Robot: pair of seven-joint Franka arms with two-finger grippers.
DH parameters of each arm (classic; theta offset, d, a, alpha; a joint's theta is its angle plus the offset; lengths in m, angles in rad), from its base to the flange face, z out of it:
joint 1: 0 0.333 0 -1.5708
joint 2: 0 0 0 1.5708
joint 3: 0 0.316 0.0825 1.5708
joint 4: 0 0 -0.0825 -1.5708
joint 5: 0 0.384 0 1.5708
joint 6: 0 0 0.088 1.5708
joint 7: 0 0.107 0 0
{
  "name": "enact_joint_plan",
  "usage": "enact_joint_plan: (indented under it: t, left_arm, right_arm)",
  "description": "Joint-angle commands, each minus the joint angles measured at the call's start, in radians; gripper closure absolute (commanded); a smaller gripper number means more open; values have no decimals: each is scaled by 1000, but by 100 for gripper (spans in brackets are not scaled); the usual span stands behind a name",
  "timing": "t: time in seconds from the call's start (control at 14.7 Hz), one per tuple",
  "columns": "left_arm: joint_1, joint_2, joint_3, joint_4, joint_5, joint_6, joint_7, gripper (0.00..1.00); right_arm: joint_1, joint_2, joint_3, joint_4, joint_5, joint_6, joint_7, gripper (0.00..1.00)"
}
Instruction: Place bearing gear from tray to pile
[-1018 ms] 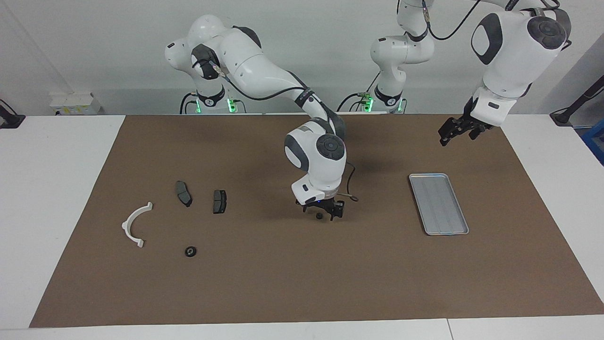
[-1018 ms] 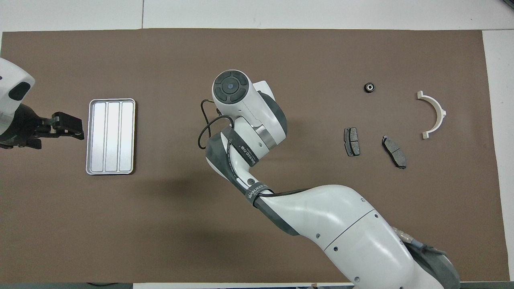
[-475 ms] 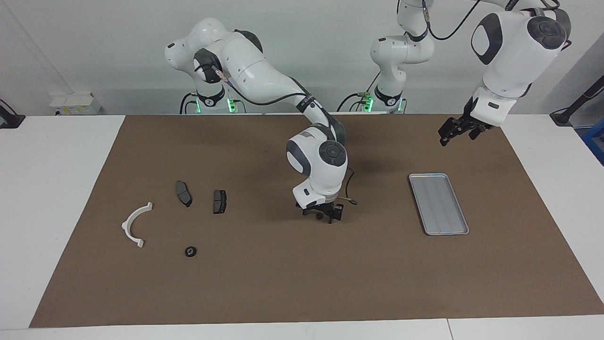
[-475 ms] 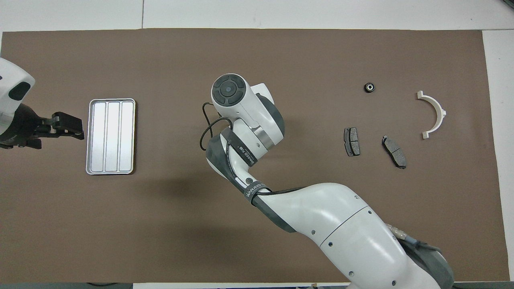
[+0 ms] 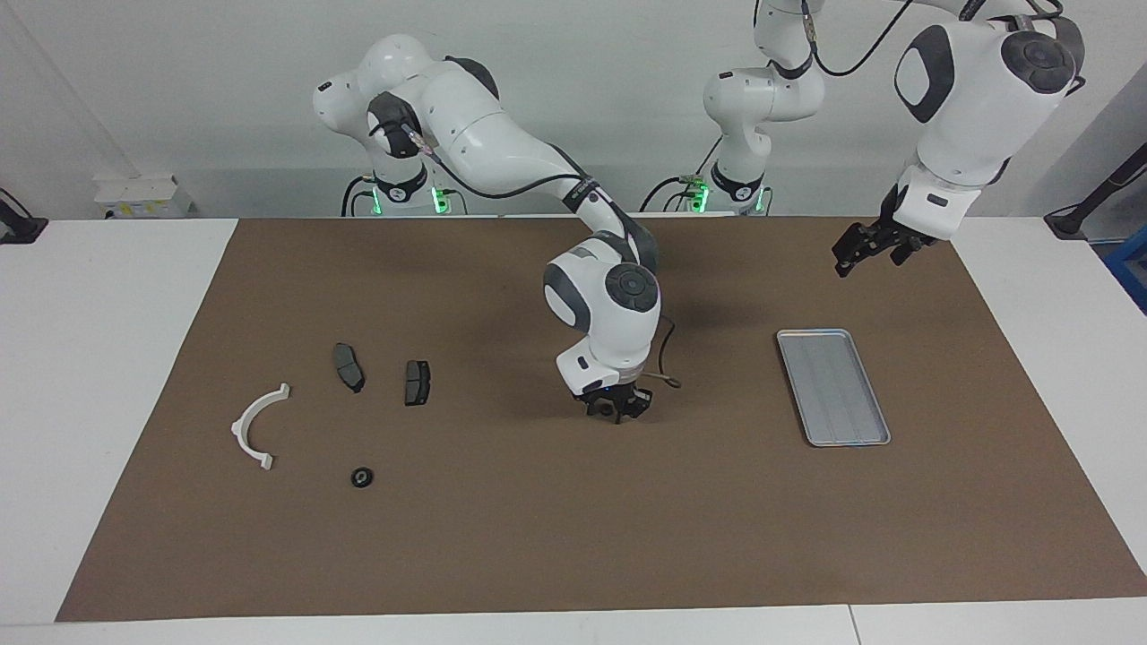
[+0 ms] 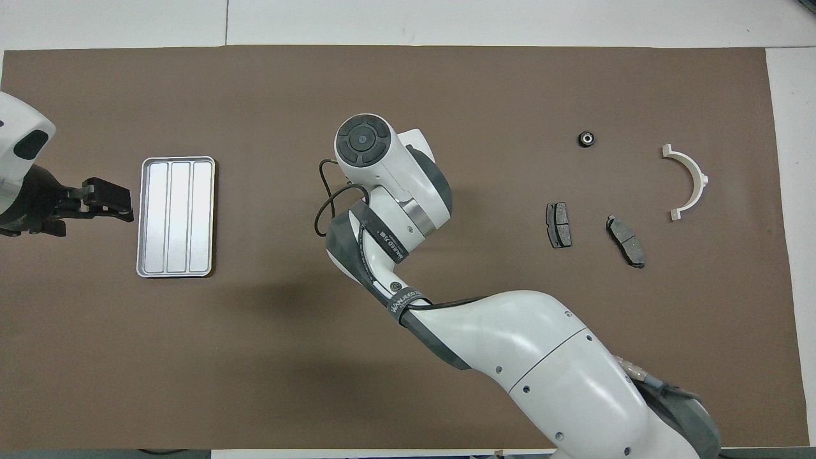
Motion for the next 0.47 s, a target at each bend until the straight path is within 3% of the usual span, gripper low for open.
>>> enact_joint_plan:
  t: [0.0, 0.14, 0.41]
  left_arm:
    - [-7, -30, 9, -27, -12, 6, 13, 0]
    - [-7, -30, 9, -27, -12, 6, 13, 0]
    - [-7, -30, 9, -27, -12, 6, 13, 0]
  right_arm:
    - [-7, 19, 4, 16, -10, -5, 19, 78]
    - [-7, 19, 4, 15, -8, 2, 19, 100]
    - [-10, 17, 4, 15, -5, -6, 18, 100]
